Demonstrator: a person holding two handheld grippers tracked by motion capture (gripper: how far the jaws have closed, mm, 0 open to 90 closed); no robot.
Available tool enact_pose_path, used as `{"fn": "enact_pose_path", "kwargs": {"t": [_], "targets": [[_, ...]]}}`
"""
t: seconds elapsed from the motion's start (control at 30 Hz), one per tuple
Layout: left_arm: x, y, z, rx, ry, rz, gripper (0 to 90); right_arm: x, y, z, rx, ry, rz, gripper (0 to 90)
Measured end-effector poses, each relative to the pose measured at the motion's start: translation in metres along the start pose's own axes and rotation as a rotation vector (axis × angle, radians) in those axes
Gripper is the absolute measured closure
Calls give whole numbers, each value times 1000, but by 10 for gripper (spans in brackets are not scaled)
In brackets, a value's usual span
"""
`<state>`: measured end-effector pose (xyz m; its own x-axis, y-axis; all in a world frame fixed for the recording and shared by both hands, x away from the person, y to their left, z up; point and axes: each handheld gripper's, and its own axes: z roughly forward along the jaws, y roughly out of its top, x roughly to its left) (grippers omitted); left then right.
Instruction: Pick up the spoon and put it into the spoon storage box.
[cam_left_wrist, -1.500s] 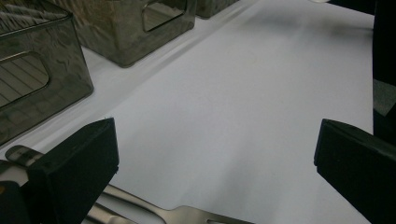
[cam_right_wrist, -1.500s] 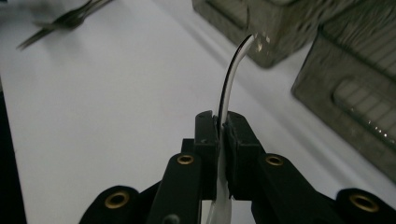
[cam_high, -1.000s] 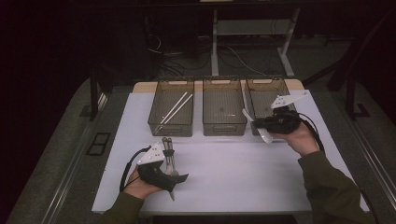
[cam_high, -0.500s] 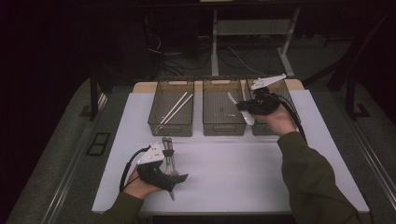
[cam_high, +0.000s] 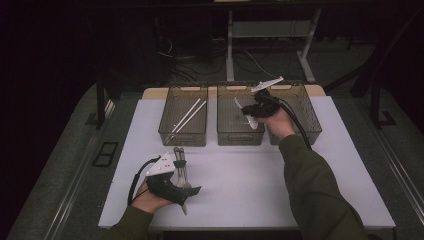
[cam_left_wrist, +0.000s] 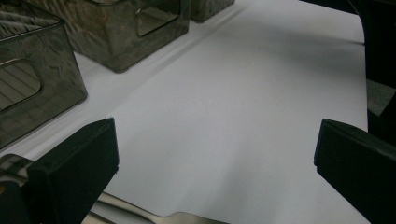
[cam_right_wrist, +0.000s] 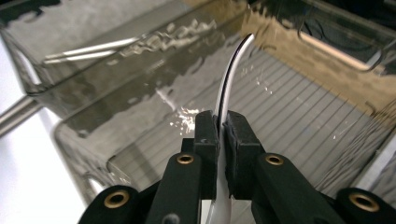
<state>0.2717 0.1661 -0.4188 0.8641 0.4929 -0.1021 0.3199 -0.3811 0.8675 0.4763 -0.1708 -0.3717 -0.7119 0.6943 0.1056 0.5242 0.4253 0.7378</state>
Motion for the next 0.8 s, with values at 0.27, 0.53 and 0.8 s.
{"fn": "enact_pose_path", "kwargs": {"t": [0.27, 0.53, 0.8], "targets": [[0, 0, -1, 0, 0, -5, 0, -2, -4, 20, 63, -27, 16, 746], [1, -1, -1, 0, 5, -1, 0, -1, -4, 6, 10, 12, 59, 554], [1, -1, -1, -2, 8, -14, 0, 13, -11, -22, -32, 73, 30, 392]]}}
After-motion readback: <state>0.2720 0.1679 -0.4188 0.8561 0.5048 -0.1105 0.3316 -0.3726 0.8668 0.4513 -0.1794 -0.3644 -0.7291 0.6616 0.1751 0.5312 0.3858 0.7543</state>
